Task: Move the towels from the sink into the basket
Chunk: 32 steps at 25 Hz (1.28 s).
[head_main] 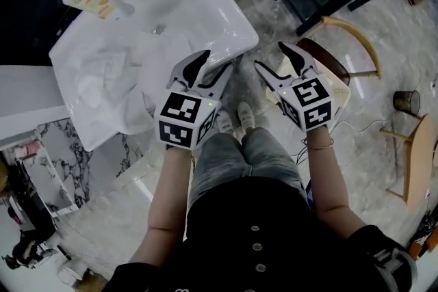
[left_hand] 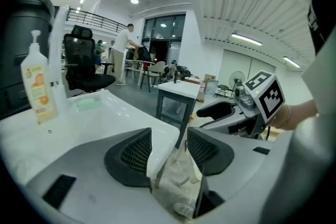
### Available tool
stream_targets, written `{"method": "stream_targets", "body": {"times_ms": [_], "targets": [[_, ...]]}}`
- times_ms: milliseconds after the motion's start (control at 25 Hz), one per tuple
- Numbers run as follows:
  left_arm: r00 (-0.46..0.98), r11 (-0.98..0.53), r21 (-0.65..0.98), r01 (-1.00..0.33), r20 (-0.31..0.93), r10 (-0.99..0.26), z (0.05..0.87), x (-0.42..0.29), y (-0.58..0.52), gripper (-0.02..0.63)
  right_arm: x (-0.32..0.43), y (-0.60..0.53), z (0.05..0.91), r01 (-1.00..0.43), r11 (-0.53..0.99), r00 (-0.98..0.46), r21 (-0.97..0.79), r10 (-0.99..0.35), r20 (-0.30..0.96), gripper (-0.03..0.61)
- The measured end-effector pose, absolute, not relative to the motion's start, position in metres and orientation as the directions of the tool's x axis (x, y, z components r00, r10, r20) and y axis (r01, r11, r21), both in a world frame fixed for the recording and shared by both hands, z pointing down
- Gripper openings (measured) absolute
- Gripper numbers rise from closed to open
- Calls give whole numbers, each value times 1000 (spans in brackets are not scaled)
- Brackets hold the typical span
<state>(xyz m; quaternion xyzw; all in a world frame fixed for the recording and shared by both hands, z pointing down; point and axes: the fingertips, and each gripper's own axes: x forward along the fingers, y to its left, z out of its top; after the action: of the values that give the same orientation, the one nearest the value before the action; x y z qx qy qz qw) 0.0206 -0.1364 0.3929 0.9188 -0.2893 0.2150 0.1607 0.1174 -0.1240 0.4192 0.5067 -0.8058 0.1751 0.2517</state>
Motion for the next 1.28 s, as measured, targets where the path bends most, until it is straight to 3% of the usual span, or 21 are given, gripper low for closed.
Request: {"method": "stream_targets", "body": {"times_ms": [280,600,1000,1280], "targets": [[609,-624,163,-764,502,-614,396,-69,-144,192,26,-148,417,-781,623,-526,-39,-622,579,287],[475,-464,168,-870,541,-694,416,-140,-138,192,-48,-151,433,-651,755,-637,-80,-486,598,292],[395,-359,188,-914,603,-693,453,-183,-142,262,-79,-153,472,-616,780,-592,-110,-365,719,361],[437,-401,216,-890,651,-620,471,-180,-143,273,-78,-154,494,-621,777,-513,-109,-298,805,384]]}}
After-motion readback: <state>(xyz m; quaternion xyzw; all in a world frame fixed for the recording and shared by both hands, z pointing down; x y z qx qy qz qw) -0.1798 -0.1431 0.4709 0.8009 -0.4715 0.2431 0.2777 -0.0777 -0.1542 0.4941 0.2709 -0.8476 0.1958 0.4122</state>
